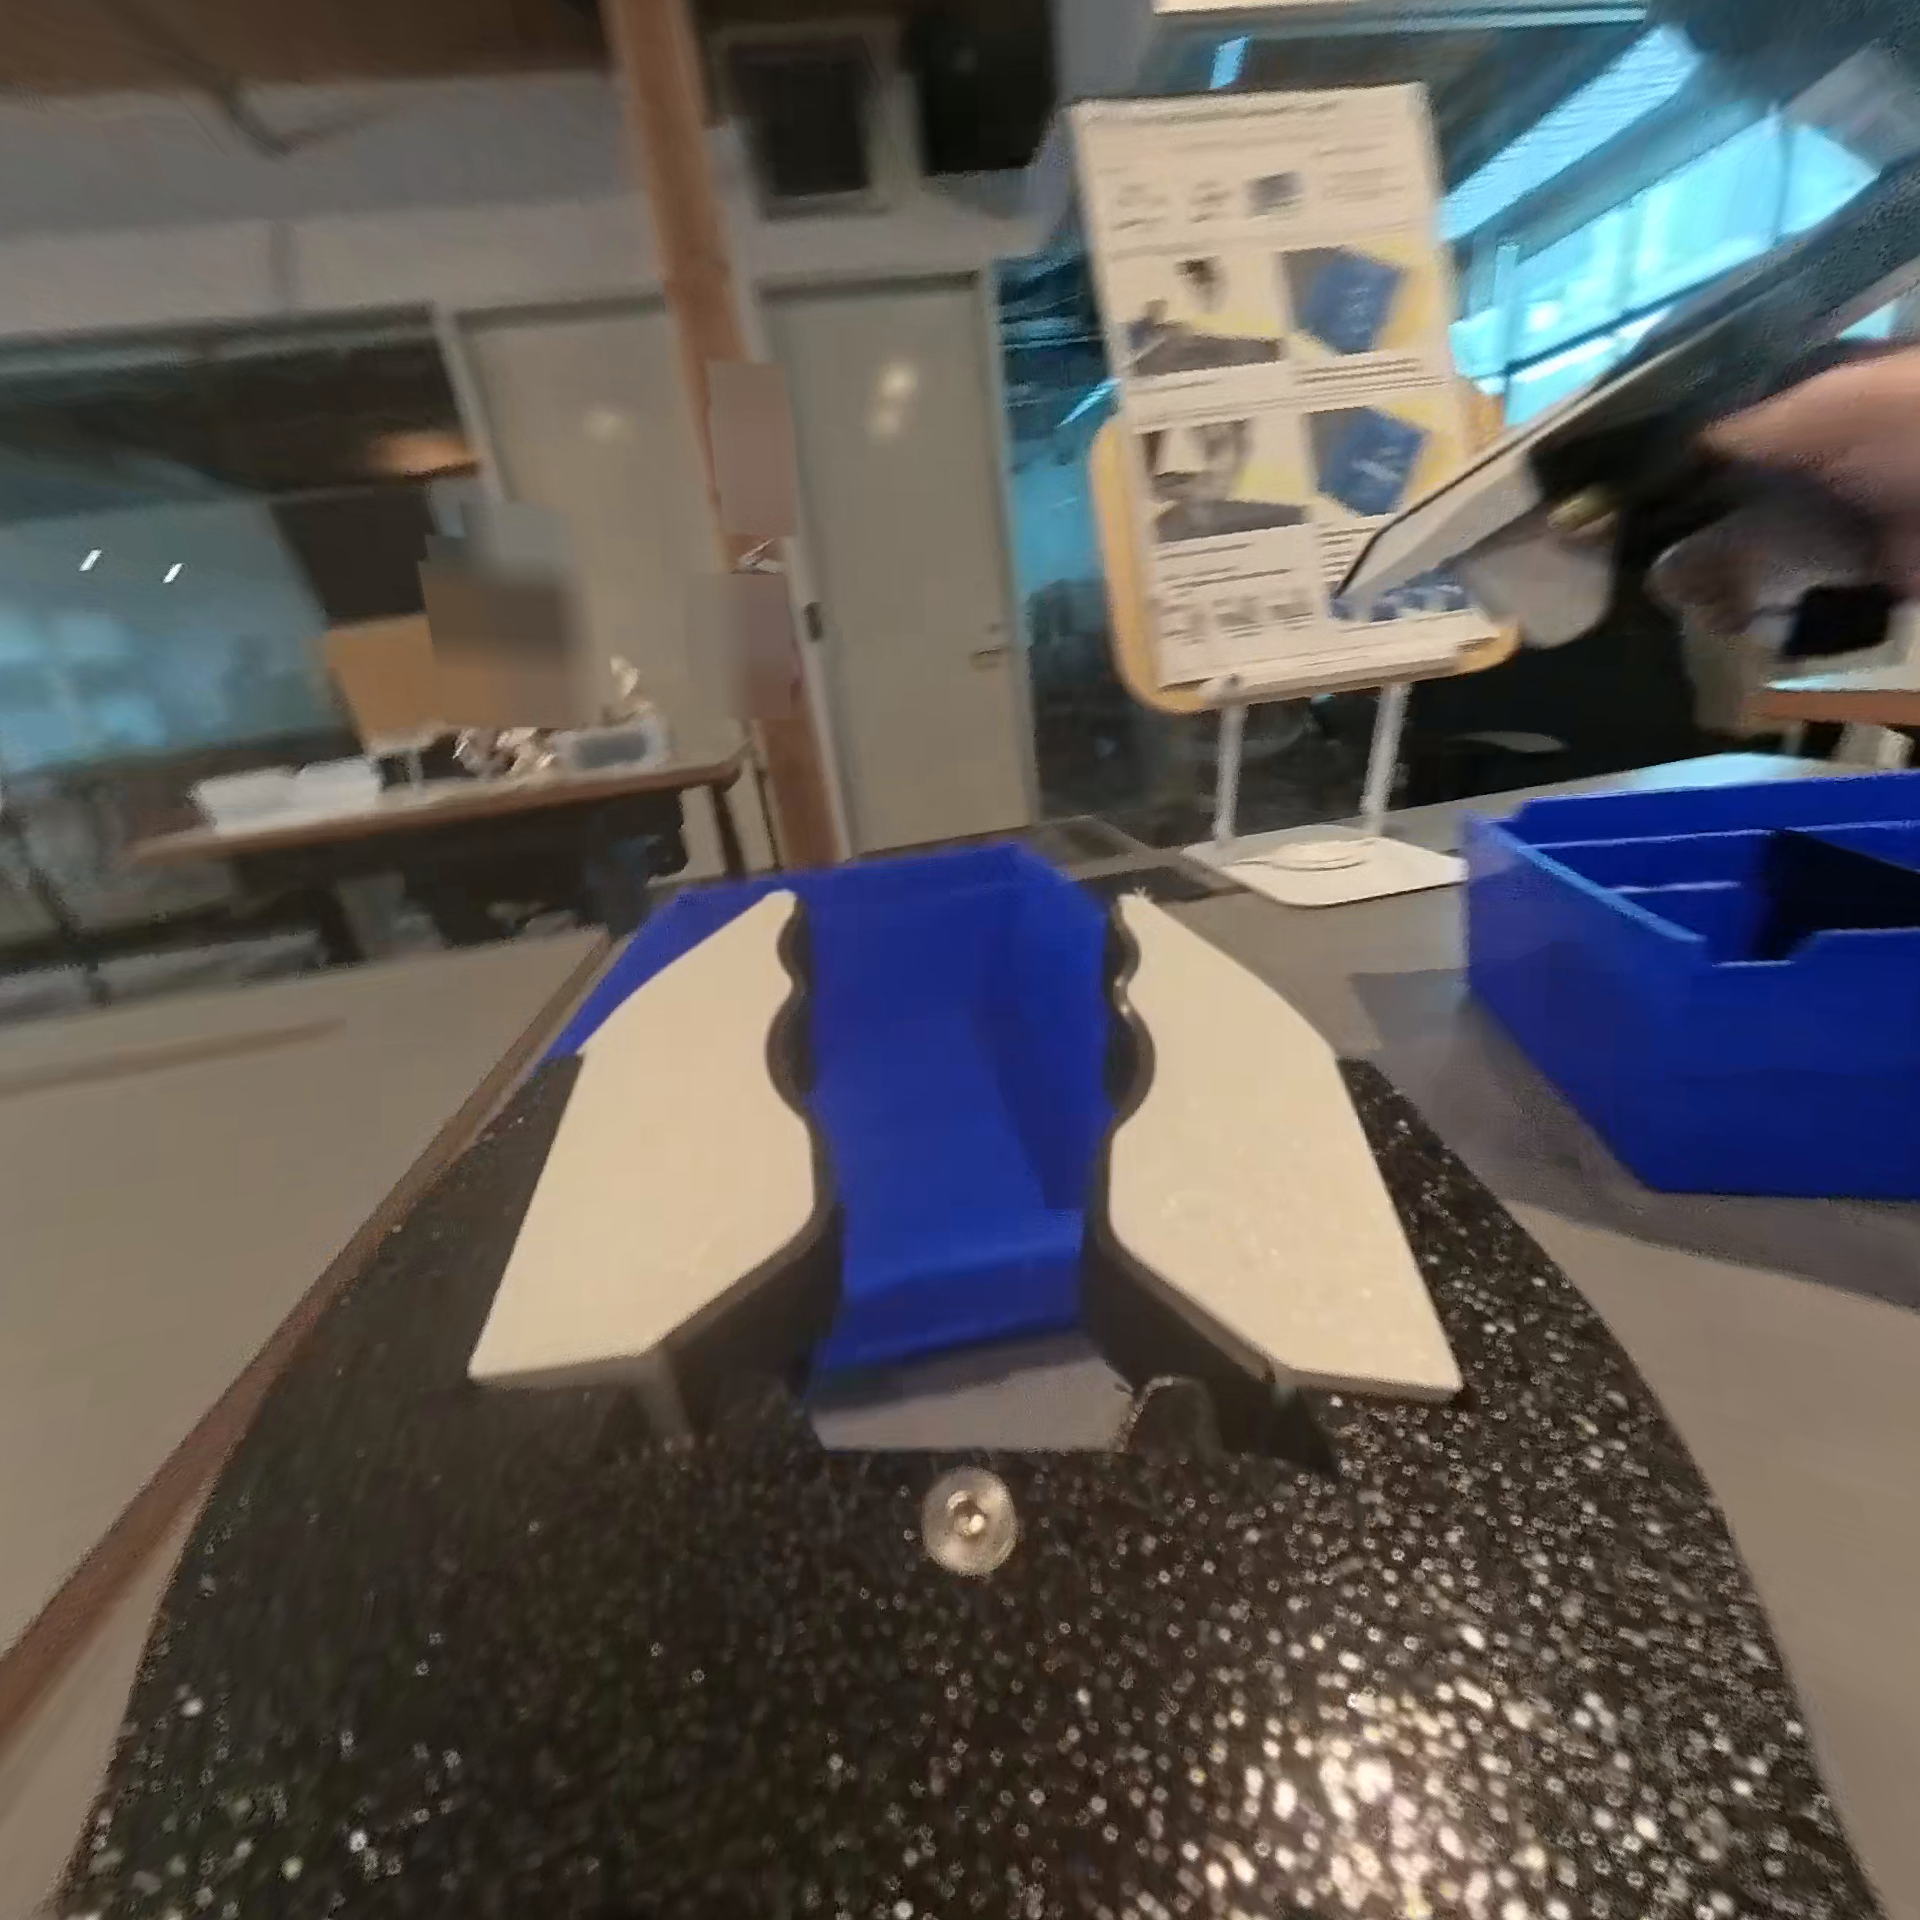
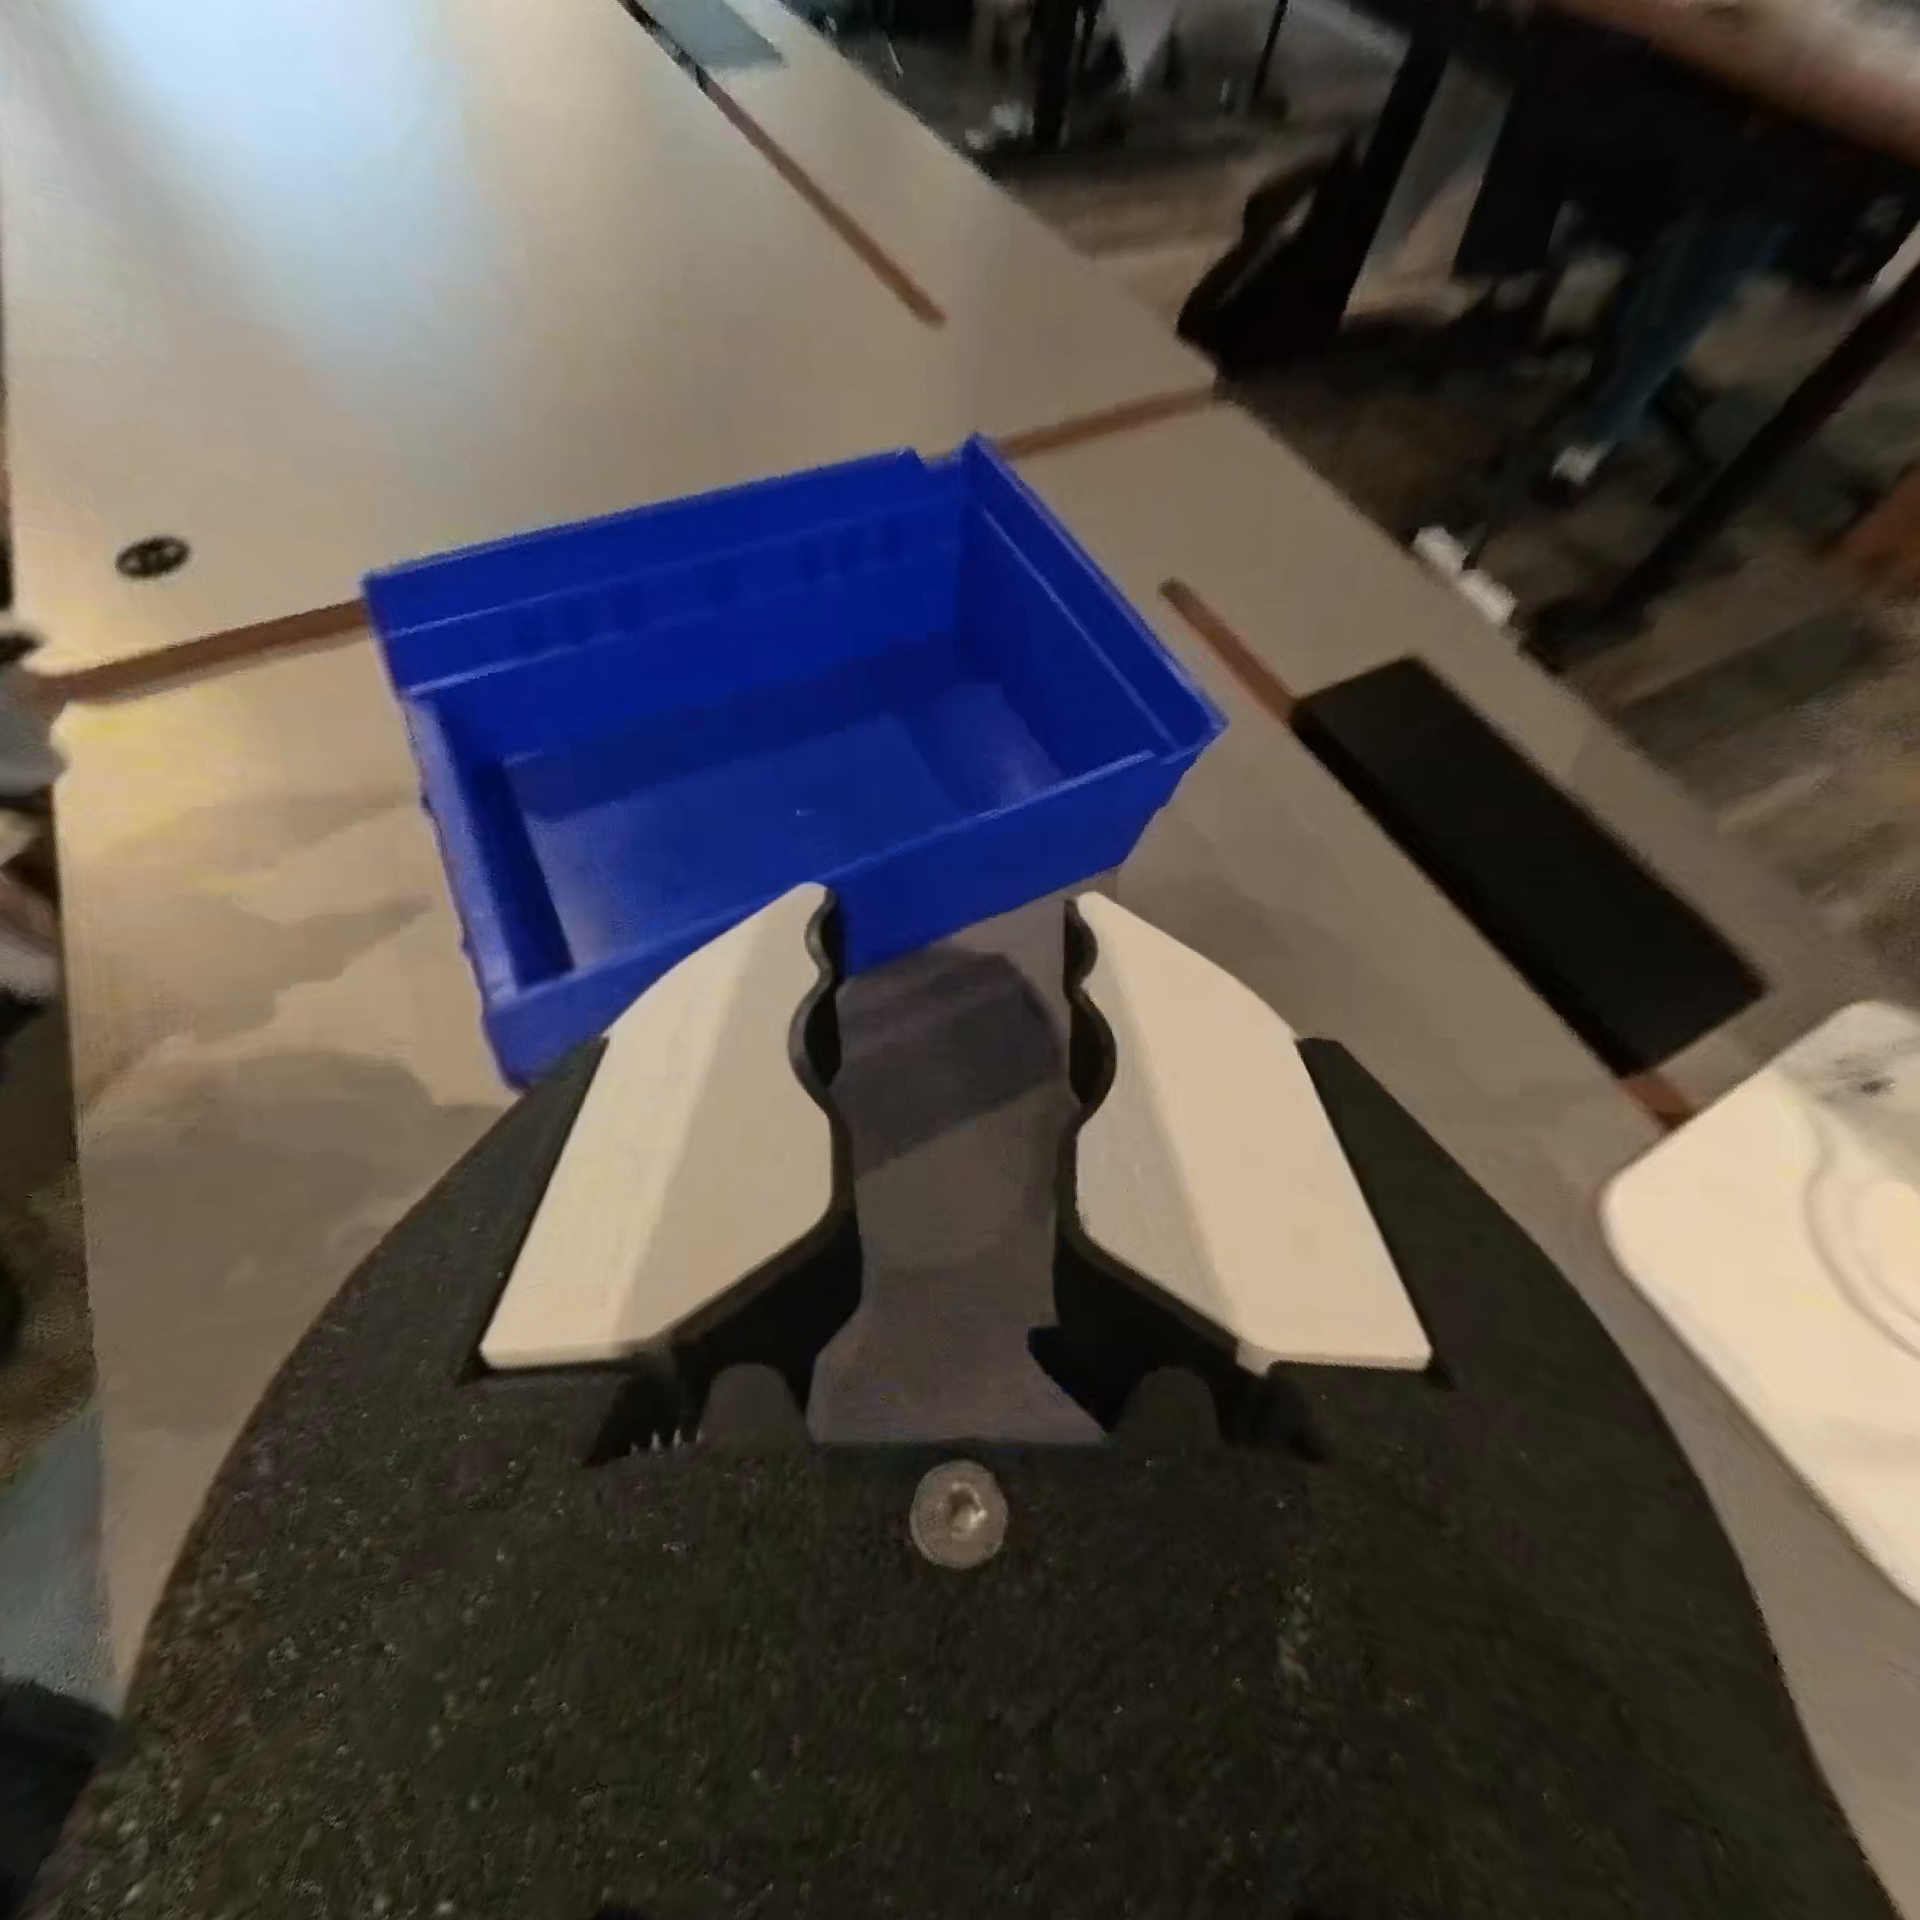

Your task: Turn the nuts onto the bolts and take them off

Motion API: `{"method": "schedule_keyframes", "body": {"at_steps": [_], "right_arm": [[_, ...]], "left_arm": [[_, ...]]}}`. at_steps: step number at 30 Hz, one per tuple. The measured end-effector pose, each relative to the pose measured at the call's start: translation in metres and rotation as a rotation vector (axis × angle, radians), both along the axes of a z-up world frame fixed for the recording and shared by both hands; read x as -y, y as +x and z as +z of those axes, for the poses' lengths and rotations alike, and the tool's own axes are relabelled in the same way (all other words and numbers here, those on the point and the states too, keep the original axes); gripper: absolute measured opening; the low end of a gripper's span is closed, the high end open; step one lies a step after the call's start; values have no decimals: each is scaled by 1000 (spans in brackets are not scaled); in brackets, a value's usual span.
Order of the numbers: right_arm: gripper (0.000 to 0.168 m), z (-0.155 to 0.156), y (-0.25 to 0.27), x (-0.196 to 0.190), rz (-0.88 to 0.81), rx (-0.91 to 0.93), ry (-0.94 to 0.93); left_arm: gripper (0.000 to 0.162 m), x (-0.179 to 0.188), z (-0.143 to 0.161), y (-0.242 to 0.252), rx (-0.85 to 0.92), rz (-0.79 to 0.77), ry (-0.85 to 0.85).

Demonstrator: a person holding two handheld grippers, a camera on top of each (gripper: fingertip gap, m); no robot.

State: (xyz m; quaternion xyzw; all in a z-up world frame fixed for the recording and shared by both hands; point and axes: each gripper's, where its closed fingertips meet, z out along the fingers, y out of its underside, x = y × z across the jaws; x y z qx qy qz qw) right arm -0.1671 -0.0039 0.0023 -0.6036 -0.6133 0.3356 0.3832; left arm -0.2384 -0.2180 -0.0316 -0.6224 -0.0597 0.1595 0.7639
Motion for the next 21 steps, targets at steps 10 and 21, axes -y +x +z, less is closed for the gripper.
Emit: {"method": "schedule_keyframes", "body": {"at_steps": [10, 21], "right_arm": [[57, -83, -93, -31, -240, 305, -402], [54, -126, -111, -18, -325, 586, -241]], "left_arm": [[54, 40, 0, -44, 78, 63, 68], [53, 16, -10, -35, 27, 53, -13]]}}
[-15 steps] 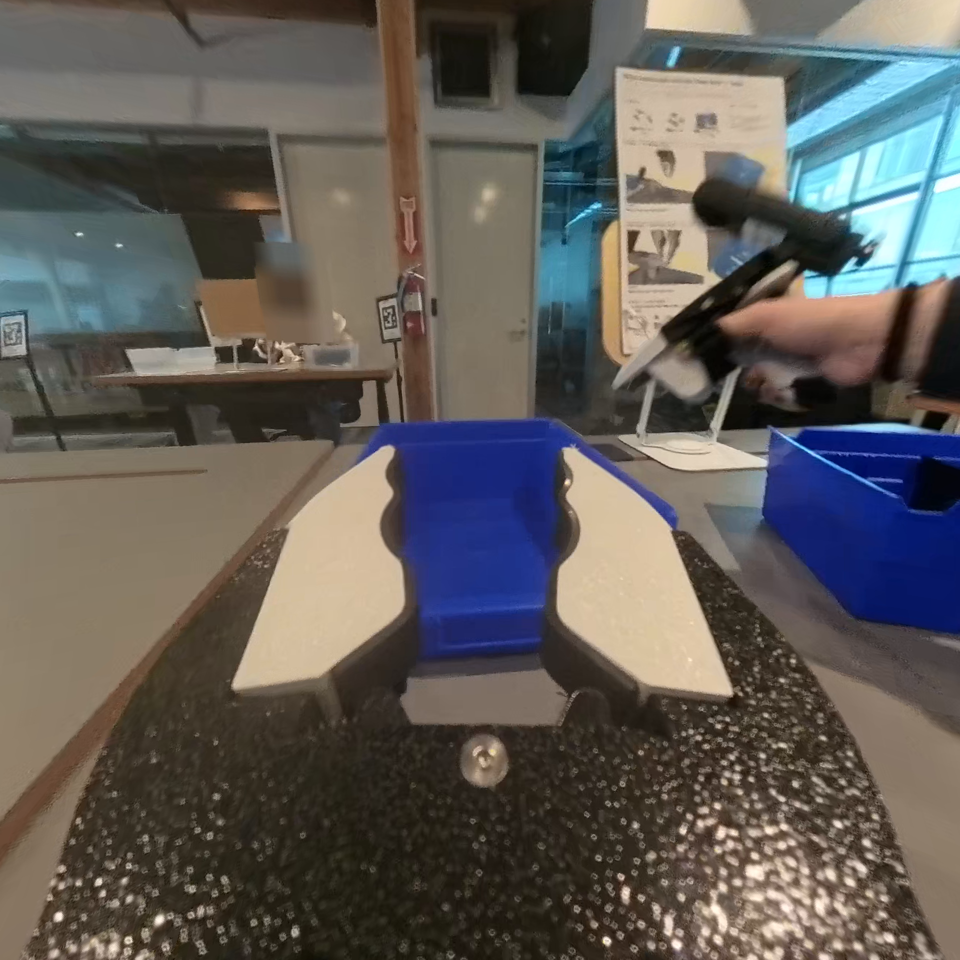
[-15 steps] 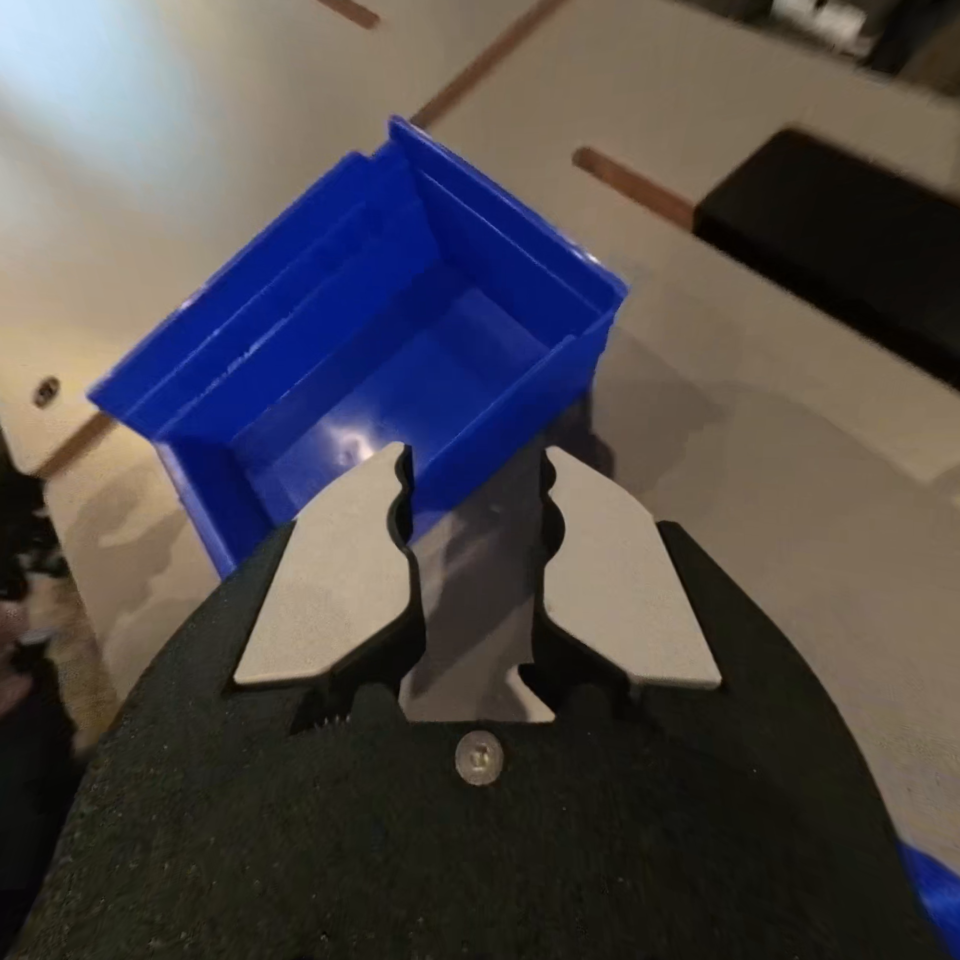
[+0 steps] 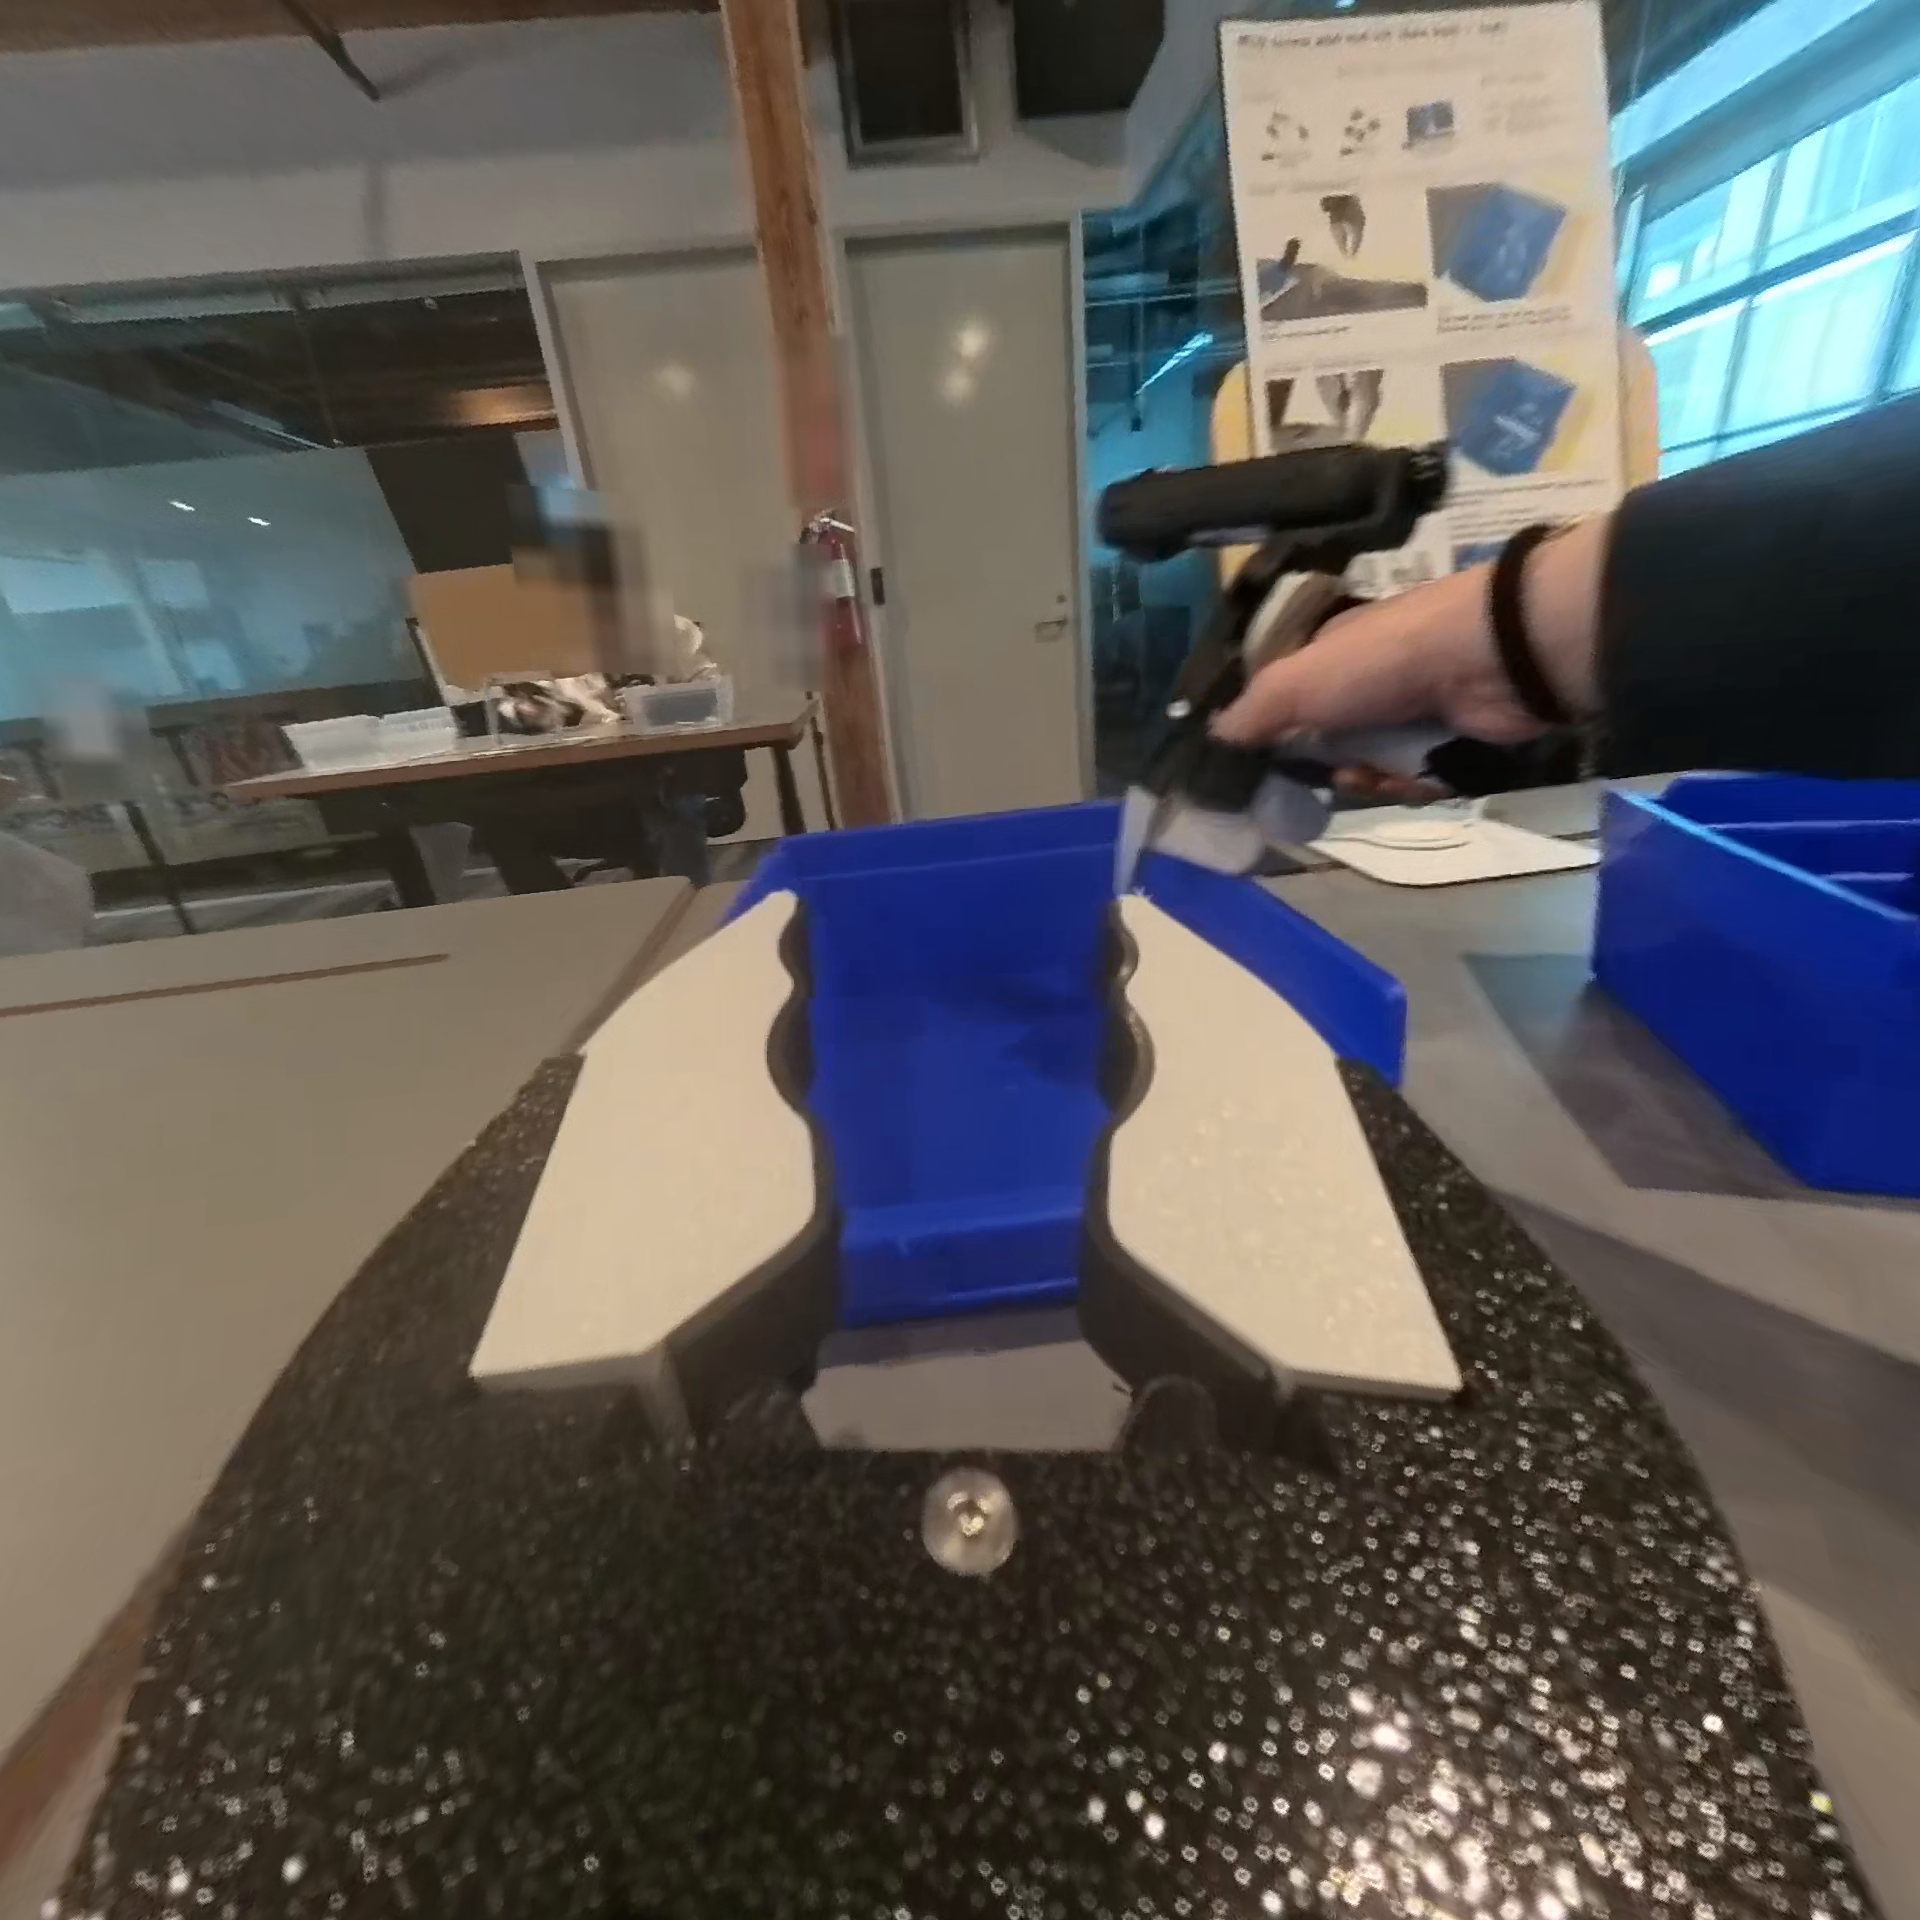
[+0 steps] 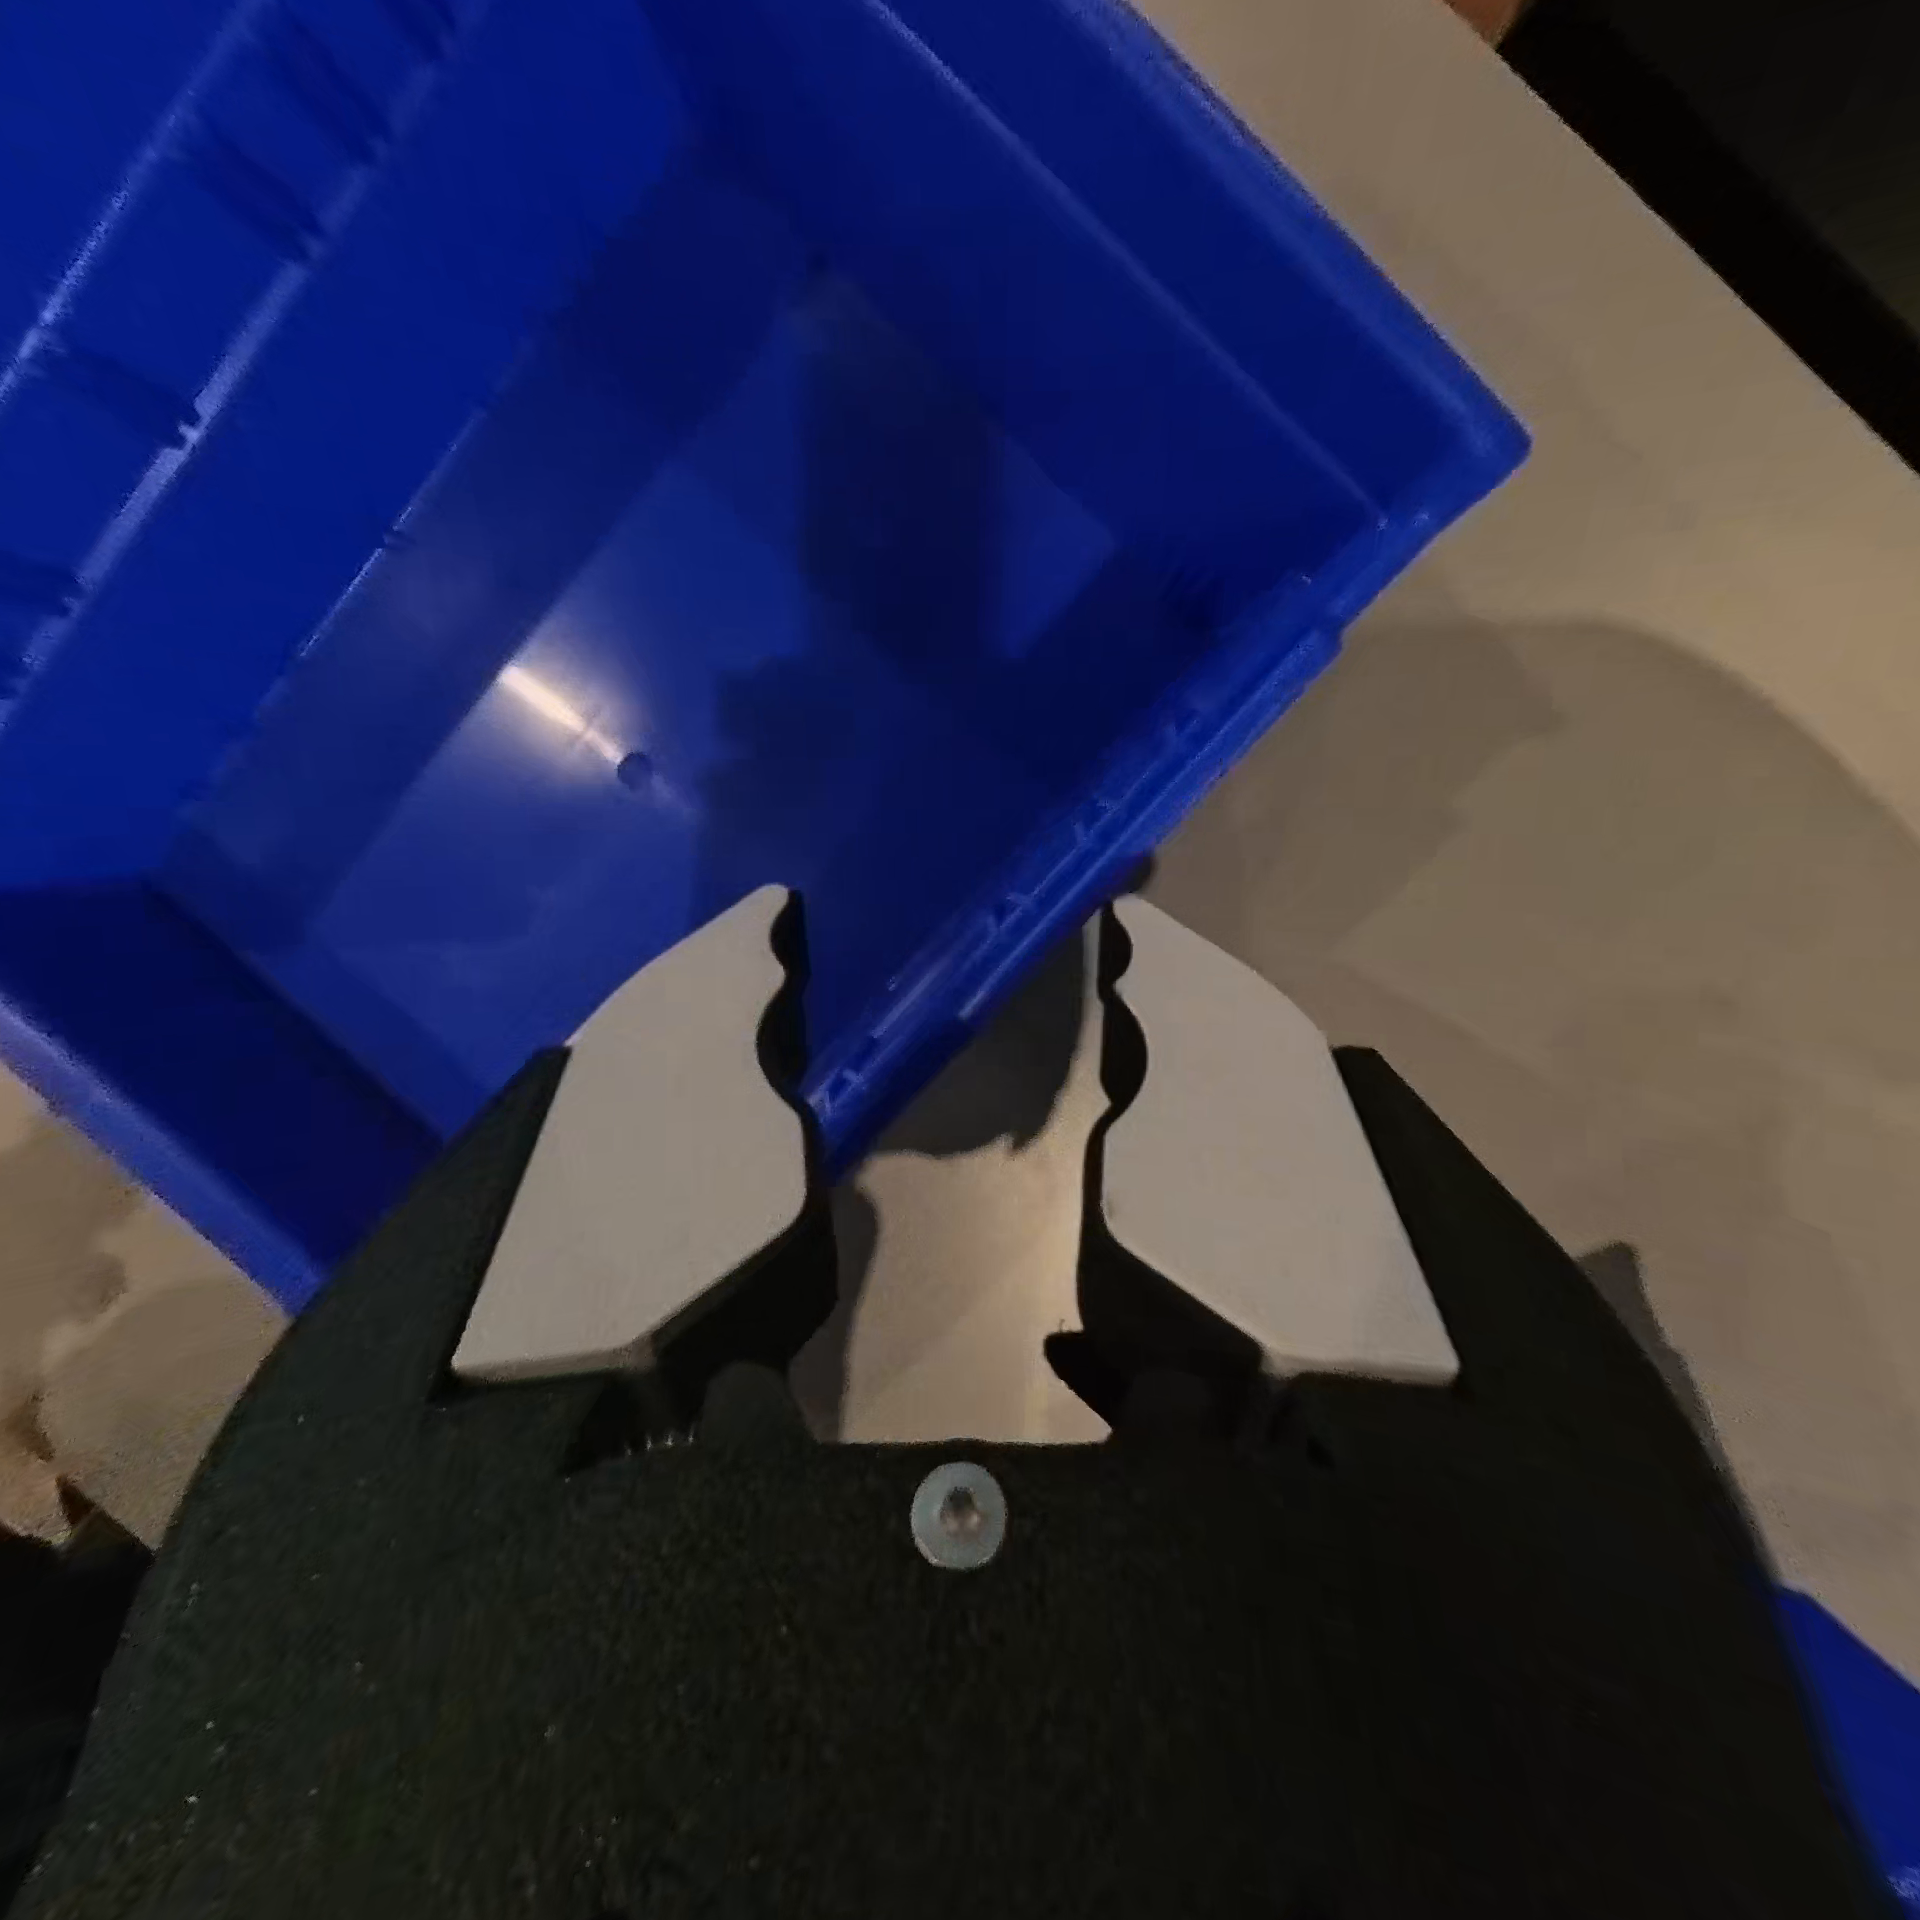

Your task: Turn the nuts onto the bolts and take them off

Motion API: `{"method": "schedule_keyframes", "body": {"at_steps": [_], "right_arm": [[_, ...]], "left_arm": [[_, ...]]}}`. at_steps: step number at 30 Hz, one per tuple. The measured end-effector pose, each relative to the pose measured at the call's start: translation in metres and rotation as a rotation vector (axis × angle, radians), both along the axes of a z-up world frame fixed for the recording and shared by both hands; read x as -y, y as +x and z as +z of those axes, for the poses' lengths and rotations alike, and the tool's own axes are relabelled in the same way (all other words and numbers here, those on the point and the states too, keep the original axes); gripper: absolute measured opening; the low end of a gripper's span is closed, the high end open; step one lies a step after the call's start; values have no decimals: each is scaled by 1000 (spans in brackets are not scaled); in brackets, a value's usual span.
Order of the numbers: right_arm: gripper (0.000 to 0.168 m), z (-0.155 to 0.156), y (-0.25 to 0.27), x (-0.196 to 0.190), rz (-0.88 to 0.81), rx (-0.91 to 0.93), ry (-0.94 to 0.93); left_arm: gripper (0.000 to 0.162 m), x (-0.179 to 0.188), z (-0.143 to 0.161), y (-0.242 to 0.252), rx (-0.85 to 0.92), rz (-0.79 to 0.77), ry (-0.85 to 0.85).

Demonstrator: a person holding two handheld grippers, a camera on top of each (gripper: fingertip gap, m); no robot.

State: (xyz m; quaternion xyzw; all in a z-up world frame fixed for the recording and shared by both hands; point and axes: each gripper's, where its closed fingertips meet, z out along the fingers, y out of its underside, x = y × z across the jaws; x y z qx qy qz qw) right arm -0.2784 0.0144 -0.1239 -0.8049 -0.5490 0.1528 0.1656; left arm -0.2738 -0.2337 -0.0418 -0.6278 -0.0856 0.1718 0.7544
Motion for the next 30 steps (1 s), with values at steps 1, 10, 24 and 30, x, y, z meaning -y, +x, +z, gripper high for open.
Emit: {"method": "schedule_keyframes", "body": {"at_steps": [1, 10, 24, 30], "right_arm": [[53, 0, 0, -1, -4, 10, 5], [24, -1, 18, -15, 2, 152, 0], [14, -8, 29, -25, 27, 274, -93], [25, -18, 30, -22, -23, 280, -242]], "left_arm": [[53, -2, -3, 2, 8, -11, -6], [53, -3, 3, 8, -6, -22, 4], [53, 3, 8, 10, -13, -25, 21], [52, -3, 3, 12, -12, -43, 8]]}}
